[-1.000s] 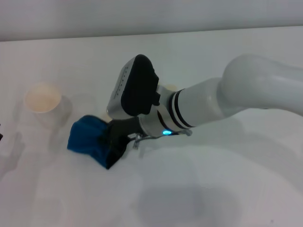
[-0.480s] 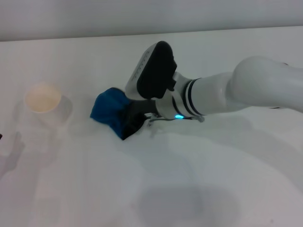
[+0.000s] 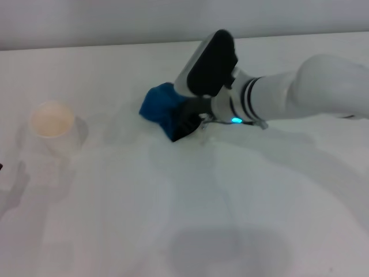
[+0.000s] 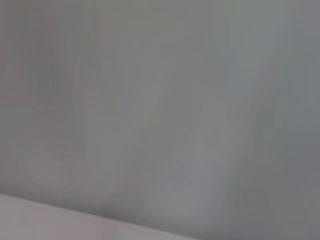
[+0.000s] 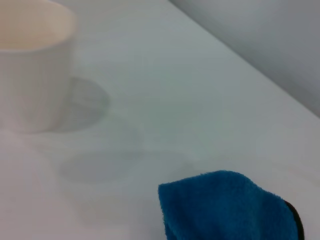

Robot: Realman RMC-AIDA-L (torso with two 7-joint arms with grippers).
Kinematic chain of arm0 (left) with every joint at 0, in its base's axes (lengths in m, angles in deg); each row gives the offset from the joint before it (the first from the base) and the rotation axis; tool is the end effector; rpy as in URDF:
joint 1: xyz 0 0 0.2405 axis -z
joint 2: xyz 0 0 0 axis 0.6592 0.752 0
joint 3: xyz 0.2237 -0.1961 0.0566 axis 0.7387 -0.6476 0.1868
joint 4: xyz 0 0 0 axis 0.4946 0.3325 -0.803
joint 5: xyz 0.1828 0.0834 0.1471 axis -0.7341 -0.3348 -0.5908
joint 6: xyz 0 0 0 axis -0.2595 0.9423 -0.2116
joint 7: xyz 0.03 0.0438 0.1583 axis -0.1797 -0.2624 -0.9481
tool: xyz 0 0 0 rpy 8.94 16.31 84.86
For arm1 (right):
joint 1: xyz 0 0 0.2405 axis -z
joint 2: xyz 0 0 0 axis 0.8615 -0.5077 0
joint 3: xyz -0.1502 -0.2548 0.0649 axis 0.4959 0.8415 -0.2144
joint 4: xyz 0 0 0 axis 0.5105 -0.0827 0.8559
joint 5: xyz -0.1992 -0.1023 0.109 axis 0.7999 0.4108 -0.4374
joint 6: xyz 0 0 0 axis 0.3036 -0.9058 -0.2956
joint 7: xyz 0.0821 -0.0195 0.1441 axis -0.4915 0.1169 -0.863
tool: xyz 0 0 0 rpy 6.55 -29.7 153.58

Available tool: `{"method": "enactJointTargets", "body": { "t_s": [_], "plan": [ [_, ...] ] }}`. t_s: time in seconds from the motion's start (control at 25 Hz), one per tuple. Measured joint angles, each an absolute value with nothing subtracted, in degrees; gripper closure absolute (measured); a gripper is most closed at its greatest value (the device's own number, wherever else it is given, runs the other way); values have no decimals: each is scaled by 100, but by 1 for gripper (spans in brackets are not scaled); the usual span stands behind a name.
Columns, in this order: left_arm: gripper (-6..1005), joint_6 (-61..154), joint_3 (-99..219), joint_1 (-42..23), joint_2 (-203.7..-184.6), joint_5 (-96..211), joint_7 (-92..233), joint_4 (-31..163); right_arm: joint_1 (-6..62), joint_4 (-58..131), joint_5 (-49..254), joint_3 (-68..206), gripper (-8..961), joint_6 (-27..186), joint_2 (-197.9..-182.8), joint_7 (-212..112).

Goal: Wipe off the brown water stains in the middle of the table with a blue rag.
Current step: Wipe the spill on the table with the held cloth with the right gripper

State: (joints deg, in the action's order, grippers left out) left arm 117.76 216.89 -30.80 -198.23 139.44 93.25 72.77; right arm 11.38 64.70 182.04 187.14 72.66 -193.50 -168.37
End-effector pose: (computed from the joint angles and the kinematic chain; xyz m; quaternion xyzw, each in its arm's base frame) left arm -0.4389 0.2604 -0.0759 -0.6618 -0.3461 -0.3581 0.5604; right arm 0.2381 0.4829 -0.1891 -0.9359 0.1774 -0.0356 0.3021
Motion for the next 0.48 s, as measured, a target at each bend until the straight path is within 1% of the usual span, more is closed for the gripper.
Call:
{"method": "enactJointTargets", "body": {
  "t_s": [0.48],
  "plan": [
    [108,11777,21689,-3080,-19823,13943,9325,7277,1054,5944,18211,18216,891,7452,-19299,-16768]
  ]
}}
